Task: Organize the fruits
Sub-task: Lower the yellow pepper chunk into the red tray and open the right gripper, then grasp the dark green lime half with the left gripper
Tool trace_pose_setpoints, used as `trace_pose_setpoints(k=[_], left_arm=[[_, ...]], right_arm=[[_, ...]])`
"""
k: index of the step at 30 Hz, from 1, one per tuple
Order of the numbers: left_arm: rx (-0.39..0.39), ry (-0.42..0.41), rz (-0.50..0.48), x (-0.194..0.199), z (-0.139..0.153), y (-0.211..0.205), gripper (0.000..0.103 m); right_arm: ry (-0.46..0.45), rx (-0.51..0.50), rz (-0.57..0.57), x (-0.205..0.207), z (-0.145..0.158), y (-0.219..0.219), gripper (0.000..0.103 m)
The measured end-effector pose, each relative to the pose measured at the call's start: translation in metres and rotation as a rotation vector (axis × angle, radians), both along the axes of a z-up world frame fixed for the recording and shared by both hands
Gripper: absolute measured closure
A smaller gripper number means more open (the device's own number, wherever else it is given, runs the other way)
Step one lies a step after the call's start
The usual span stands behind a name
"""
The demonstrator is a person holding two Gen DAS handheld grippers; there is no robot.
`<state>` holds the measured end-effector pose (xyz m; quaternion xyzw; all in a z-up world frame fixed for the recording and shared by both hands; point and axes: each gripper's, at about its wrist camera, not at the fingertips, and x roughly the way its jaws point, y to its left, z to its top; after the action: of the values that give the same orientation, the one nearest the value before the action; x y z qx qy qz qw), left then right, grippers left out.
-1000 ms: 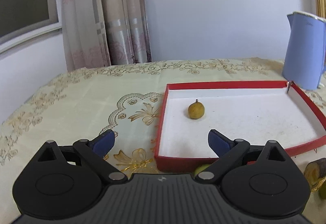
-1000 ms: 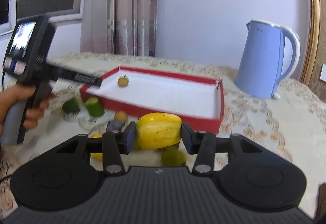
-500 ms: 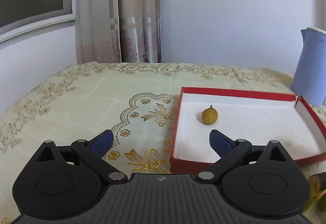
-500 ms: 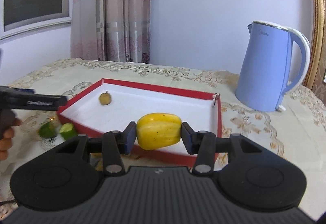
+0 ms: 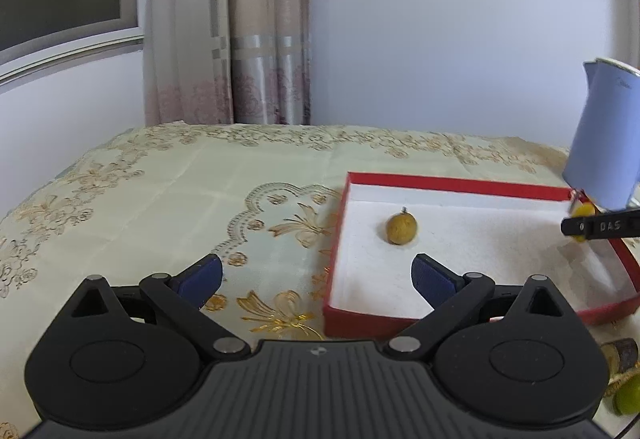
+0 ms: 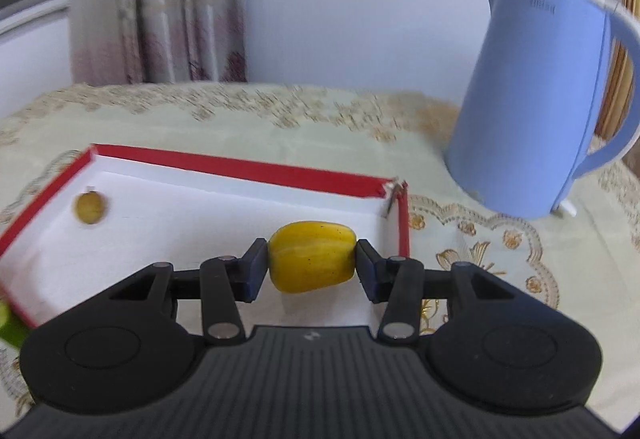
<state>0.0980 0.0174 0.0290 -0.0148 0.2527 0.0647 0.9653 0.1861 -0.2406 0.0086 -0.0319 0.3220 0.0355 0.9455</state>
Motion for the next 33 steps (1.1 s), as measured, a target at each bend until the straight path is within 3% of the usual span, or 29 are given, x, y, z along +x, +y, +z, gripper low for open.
trace_pose_setpoints(k=[6, 7, 11, 15, 18, 22, 26, 29, 32, 33], left_arm=[[-0.009, -0.005, 0.080, 0.001, 0.000, 0.011, 0.001], [-0.017, -0.004, 0.085, 0.002, 0.000, 0.013, 0.001], [-0.020, -0.009, 0.111, 0.002, -0.002, 0.017, 0.001], [-0.026, -0.003, 0.127, 0.003, -0.001, 0.021, 0.001], [-0.092, -0.036, 0.163, -0.004, 0.006, 0.035, 0.001], [-0.229, -0.073, 0.219, -0.013, 0.017, 0.064, 0.001], [-0.289, -0.050, 0.132, -0.029, 0.021, 0.079, 0.001], [-0.218, -0.025, -0.025, -0.042, 0.015, 0.067, 0.001], [-0.015, 0.001, -0.220, -0.055, 0.001, 0.038, 0.001], [0.056, 0.001, -0.239, -0.058, -0.004, 0.028, 0.001]], right_arm=[[0.041, -0.034, -0.024, 0.017, -0.012, 0.001, 0.057], [0.041, -0.040, -0.023, 0.017, -0.013, 0.001, 0.054], [-0.010, -0.015, -0.039, 0.001, -0.001, -0.003, 0.052], [-0.118, 0.049, -0.018, -0.051, 0.025, -0.012, 0.052], [-0.198, 0.118, 0.001, -0.107, 0.038, -0.017, 0.052], [-0.276, 0.167, 0.004, -0.172, 0.036, -0.016, 0.041], [-0.301, 0.145, 0.009, -0.214, 0.021, -0.011, 0.029], [-0.279, 0.151, 0.004, -0.228, 0.009, -0.010, 0.029], [-0.264, 0.157, 0.028, -0.235, 0.002, -0.007, 0.029], [-0.260, 0.155, 0.031, -0.234, 0.000, -0.006, 0.029]])
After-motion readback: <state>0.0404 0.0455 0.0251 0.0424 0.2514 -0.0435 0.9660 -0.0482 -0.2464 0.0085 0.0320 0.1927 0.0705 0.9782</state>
